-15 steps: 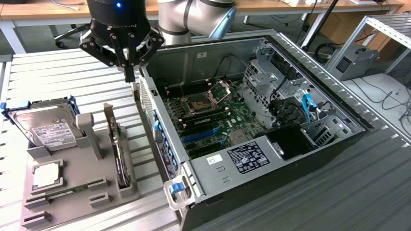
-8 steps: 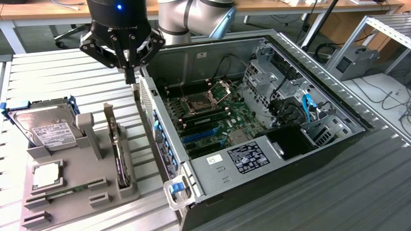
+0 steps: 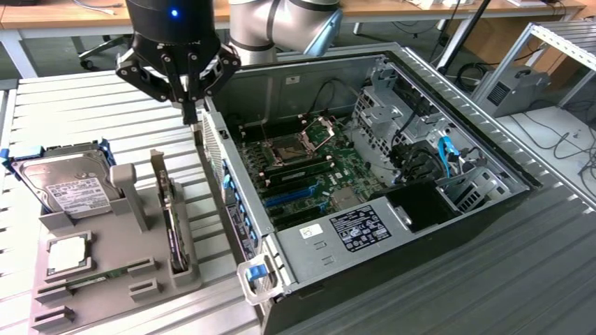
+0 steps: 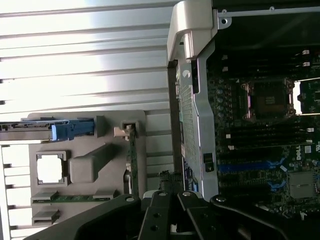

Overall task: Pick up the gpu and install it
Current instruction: 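Reach for the gpu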

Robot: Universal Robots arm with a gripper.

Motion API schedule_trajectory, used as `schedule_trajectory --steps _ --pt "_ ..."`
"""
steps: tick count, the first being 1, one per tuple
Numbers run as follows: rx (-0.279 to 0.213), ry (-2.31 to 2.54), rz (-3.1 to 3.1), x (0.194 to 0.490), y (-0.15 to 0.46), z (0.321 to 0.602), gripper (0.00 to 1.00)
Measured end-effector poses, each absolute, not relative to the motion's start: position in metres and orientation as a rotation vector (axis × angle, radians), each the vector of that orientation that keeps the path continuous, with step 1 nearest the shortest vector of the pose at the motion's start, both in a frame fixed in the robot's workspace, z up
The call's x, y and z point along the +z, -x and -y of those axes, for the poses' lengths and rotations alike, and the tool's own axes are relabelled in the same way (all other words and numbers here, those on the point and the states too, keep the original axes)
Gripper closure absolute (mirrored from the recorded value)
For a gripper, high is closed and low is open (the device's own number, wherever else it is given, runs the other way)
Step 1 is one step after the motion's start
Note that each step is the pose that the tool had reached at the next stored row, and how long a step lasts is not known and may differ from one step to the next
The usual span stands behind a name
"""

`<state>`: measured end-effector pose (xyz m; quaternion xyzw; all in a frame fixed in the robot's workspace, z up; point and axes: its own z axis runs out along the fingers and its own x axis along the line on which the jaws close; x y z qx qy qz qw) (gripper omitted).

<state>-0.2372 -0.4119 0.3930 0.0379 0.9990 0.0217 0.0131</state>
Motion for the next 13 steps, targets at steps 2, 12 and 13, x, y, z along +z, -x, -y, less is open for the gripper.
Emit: schedule_trajectory --steps 2,12,13 --pt "0.068 -0.118 -3.113 0.3930 0.2372 0.4130 0.89" --pt "0.068 -0.118 -3.113 0.3930 0.2372 0.4176 0.89" --pt "0.068 -0.118 -3.113 0.3930 0.2372 0.4180 0.89"
